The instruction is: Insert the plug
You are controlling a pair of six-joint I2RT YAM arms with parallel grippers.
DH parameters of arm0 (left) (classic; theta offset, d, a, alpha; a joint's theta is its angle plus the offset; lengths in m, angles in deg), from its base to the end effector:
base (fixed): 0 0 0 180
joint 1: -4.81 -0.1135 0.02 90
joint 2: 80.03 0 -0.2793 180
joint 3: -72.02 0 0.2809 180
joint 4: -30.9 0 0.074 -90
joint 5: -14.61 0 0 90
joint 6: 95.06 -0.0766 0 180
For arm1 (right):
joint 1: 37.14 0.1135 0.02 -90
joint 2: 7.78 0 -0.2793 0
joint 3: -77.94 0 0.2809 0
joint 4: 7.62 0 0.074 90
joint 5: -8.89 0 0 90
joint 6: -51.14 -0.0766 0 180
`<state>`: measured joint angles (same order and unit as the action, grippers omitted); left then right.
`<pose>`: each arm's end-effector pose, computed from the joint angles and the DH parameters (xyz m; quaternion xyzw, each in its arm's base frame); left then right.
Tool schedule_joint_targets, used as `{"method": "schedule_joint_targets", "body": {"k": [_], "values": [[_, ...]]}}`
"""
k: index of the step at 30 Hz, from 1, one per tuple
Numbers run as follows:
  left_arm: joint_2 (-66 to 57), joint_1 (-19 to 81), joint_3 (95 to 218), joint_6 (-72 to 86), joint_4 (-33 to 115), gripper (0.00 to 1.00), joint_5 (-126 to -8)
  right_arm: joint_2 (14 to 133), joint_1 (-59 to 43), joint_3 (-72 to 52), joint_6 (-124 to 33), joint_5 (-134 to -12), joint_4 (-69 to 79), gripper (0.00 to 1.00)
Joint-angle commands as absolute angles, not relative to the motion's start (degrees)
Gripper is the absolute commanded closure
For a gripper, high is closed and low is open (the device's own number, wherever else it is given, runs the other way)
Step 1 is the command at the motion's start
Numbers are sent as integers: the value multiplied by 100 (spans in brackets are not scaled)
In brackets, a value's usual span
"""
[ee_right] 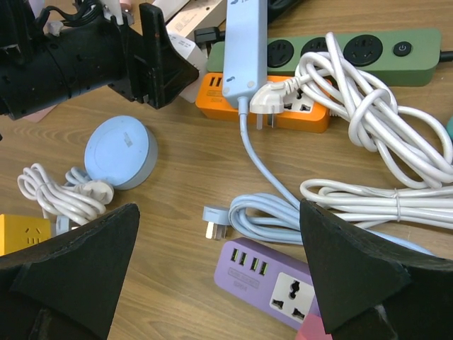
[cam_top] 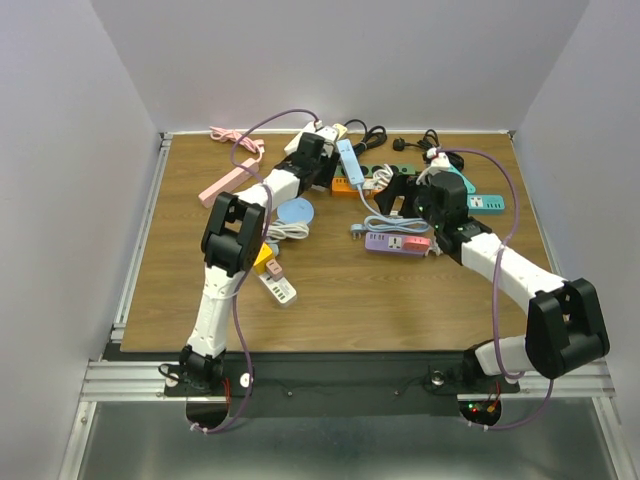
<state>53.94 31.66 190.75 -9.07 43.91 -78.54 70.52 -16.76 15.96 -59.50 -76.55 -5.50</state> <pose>0.5528 -0.2751 0.1694 0.2147 0.8308 -0.0784 0.5075 0.3499 0.1365 0.2605 -0.0214 0.8107 0.2349 0.5359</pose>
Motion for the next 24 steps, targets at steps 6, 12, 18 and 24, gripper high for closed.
{"method": "schedule_joint_targets", "body": {"k": [6, 12, 18, 24], "values": [[4198, 3197, 18317, -586, 4026, 100, -6942, 6623, -2132, 1533, -6030, -6820, -451, 1], [2950, 3197, 17455, -59, 3419, 100, -6283, 6420, -2519, 1437, -6127, -5889, -460, 1], [1930, 3197, 16794, 311, 3094, 100, -5834, 6385, -2607, 1199, -6250, -5219, -495, 1], [682, 3197, 15636, 1066, 1891, 100, -5035, 6157, -2633, 1462, -7179, -4297, -1730, 1]]}}
